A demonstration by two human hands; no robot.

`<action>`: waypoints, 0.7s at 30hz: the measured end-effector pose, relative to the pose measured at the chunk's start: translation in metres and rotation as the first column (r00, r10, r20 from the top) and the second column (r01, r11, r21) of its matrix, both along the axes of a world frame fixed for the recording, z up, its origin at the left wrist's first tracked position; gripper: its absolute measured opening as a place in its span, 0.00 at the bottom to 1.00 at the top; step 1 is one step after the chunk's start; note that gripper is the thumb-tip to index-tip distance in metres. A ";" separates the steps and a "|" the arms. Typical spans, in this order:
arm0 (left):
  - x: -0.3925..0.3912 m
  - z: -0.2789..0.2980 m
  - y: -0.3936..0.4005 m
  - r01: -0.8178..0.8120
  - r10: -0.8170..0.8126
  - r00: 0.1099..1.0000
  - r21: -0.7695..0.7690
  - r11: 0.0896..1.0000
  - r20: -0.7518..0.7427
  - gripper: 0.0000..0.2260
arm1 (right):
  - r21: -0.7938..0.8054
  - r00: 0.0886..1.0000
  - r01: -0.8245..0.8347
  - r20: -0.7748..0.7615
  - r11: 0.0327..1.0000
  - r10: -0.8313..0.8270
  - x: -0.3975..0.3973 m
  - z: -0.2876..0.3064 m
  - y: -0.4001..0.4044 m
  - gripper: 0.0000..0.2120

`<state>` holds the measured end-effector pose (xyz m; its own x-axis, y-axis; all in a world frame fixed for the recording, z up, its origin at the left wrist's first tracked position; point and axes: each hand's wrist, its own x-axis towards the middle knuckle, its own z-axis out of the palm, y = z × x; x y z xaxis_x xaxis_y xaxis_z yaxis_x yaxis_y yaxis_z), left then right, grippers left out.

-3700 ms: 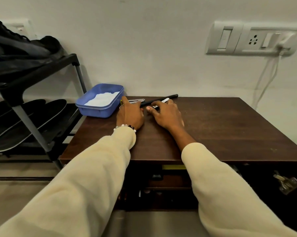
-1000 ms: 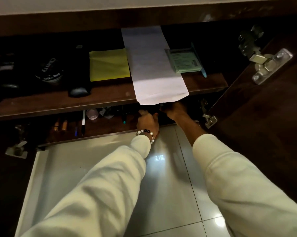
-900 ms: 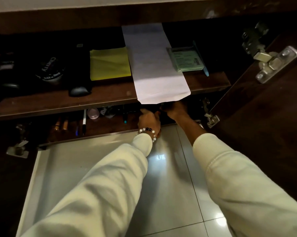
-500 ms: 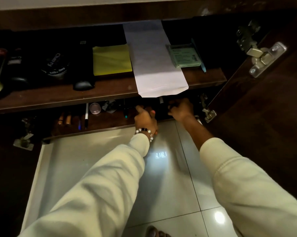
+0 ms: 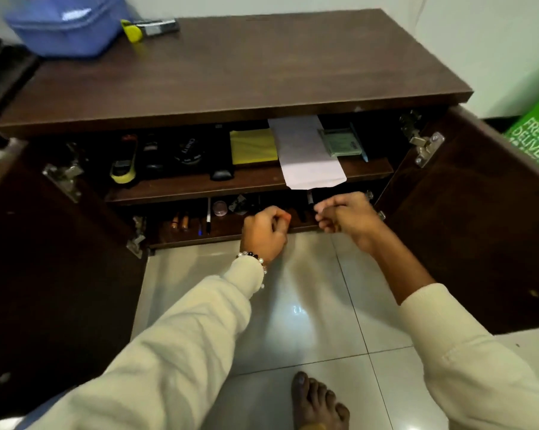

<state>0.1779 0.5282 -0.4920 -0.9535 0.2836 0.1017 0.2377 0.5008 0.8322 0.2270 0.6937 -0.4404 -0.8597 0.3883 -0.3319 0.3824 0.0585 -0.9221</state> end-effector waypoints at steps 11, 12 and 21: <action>-0.025 0.181 -0.093 -0.126 0.236 0.759 0.219 0.968 -0.606 0.07 | 0.189 0.878 -0.249 -0.369 0.950 0.304 -0.017 0.178 -0.083 0.05; -0.032 0.192 -0.099 -0.168 0.271 0.743 0.222 0.960 -0.611 0.08 | 0.193 0.869 -0.238 -0.395 0.952 0.298 -0.026 0.185 -0.091 0.05; -0.132 0.223 -0.145 -0.461 0.391 0.851 -0.143 0.876 -0.351 0.08 | 0.394 0.909 -0.122 -0.324 0.911 0.261 -0.146 0.179 -0.125 0.08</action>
<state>0.0455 0.3834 -0.2689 -0.9166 -0.0954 0.3883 0.1809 0.7672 0.6154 0.0812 0.5689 -0.2610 -0.9610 0.2349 0.1458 -0.0263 0.4470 -0.8942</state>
